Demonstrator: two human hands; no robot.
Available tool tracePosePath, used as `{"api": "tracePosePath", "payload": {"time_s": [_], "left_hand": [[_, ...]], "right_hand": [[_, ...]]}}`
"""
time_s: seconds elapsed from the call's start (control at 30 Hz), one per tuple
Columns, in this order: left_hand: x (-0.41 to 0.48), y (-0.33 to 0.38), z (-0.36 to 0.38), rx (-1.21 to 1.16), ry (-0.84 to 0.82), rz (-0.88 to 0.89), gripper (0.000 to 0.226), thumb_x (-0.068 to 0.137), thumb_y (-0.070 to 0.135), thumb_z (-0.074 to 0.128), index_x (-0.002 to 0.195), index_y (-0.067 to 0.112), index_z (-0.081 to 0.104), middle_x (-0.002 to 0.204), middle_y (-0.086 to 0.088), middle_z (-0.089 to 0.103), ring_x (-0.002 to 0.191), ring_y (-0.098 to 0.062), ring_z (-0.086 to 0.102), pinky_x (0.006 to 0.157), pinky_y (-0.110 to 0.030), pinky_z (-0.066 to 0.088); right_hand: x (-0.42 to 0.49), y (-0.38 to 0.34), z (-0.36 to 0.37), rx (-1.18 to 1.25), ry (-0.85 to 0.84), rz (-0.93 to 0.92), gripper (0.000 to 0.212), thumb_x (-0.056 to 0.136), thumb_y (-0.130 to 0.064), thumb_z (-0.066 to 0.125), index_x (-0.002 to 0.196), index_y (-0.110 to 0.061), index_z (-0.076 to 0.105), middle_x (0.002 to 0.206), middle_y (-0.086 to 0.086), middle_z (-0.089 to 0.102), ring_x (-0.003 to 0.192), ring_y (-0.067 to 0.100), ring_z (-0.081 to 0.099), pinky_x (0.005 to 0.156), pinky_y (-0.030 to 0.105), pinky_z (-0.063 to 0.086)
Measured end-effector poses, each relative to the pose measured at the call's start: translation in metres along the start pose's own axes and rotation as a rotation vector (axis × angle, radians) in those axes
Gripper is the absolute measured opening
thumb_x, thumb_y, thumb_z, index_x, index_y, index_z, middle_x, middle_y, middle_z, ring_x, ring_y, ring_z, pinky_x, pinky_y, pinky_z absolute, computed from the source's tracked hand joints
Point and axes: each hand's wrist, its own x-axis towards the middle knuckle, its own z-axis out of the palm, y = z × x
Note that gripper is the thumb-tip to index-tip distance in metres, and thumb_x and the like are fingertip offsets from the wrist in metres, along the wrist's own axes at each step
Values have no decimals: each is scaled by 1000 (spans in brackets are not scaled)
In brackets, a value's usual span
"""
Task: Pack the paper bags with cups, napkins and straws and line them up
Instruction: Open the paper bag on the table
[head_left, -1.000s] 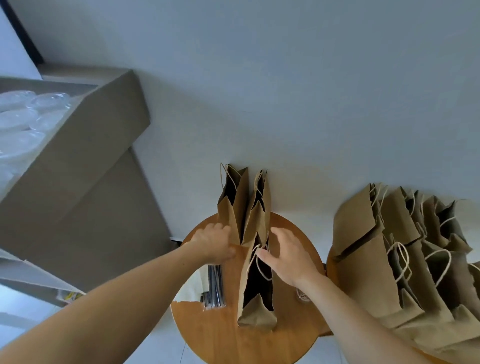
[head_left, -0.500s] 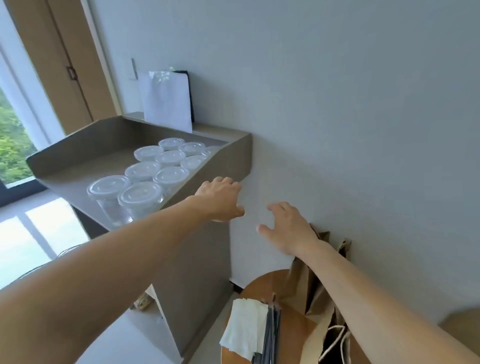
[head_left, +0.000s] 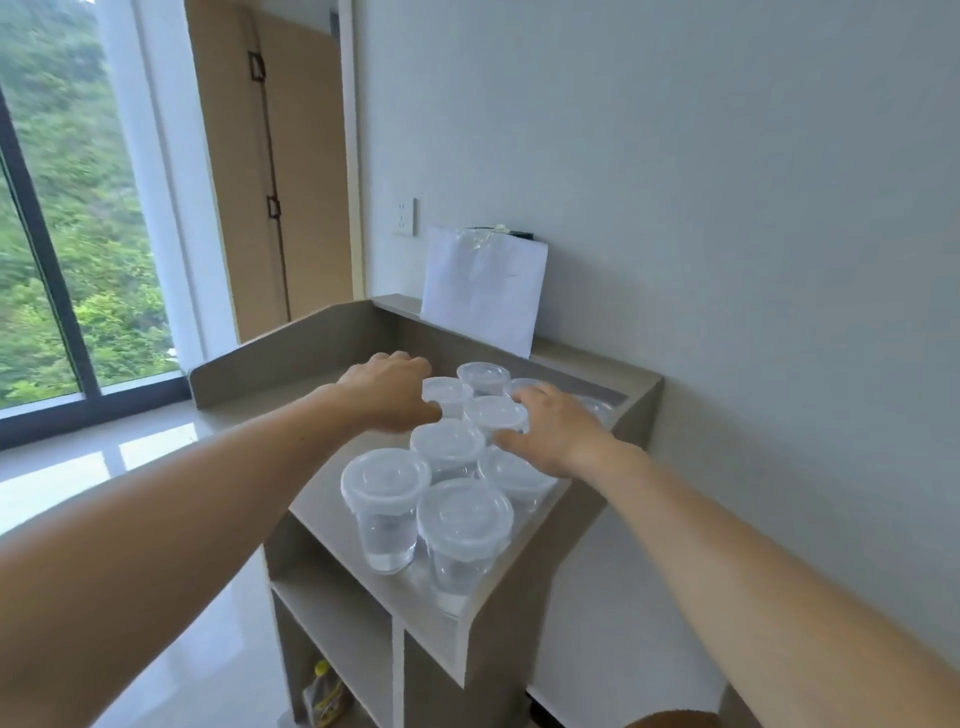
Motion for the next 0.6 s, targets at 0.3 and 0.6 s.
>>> {"api": "tracePosePath", "payload": {"time_s": [0.3,0.6], "left_hand": [[48,-89,39,-55,-84,-37,56,87,52,56,132,21,49,131,-4,50,121,-28,47,85,-38,42],[70,-120,76,-86,-162,-56,66,89,53,53,146,22,39,140,-4,45,129,-27,41,95,-39,42]], "right_hand": [[122,-52,44,-87,-140,105,78,80,-61,58,145,-21,39,149,5,40,132,28,43,93,41,42],[191,-64,86,-249,-207,274,89,66,-76,51,138,-25,41,140,7,41,126,34,43,76,42,39]]}}
